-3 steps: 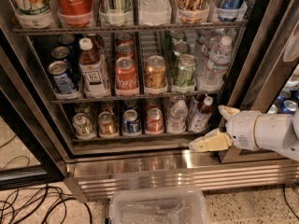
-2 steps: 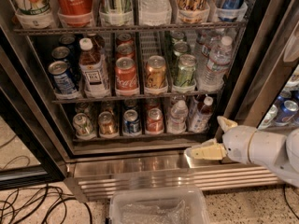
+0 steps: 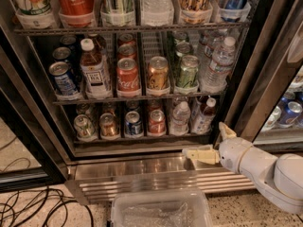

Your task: Pick blue plastic bottle from bottom shelf of fridge

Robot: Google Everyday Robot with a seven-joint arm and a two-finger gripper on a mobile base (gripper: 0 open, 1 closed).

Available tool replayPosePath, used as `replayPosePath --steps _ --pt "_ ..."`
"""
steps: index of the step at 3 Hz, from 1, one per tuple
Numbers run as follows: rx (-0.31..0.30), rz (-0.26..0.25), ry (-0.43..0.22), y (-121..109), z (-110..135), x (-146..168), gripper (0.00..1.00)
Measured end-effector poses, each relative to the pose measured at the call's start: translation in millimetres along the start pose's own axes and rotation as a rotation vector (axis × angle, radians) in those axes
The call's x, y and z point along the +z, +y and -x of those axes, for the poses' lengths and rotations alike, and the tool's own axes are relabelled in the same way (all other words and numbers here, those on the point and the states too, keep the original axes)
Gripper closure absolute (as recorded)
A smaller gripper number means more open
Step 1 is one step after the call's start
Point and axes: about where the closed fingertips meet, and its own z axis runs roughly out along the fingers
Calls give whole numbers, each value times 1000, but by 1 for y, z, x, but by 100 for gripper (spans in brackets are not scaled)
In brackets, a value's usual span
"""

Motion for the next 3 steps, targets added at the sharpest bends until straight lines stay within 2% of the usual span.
replayPosePath --steps 2,3 --pt "15 -1 -22 2 -4 4 0" --pt "45 -37 -82 -3 -14 11 0"
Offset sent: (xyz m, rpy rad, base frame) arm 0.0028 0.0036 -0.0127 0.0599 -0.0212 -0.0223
